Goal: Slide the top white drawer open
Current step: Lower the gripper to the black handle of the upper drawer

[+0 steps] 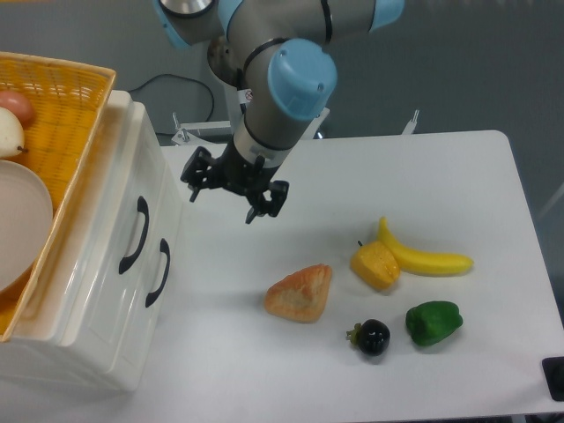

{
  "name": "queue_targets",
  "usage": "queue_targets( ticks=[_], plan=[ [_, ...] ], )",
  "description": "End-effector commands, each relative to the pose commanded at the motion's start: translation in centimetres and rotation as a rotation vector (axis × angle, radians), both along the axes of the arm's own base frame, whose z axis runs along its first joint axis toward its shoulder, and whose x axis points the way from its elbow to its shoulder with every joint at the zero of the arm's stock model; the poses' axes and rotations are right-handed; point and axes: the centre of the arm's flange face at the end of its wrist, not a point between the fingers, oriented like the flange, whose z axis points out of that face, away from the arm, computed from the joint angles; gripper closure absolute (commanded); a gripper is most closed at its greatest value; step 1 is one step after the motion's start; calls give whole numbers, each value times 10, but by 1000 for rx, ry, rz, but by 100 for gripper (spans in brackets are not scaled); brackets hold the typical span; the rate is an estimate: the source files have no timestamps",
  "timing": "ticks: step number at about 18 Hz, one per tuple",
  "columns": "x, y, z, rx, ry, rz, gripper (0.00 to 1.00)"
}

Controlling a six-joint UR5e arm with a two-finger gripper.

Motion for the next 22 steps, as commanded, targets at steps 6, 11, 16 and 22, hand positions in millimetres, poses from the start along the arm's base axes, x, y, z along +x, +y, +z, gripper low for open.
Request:
queue_targets(
  ticks=[6, 11, 16, 22],
  plan=[
    [17, 18, -1, 40, -31, 6, 0],
    [26, 28, -8, 33, -36, 3, 0],
    [29, 34, -11, 36, -31, 4, 0],
    [42, 43, -18, 29, -34, -22, 1]
  ],
)
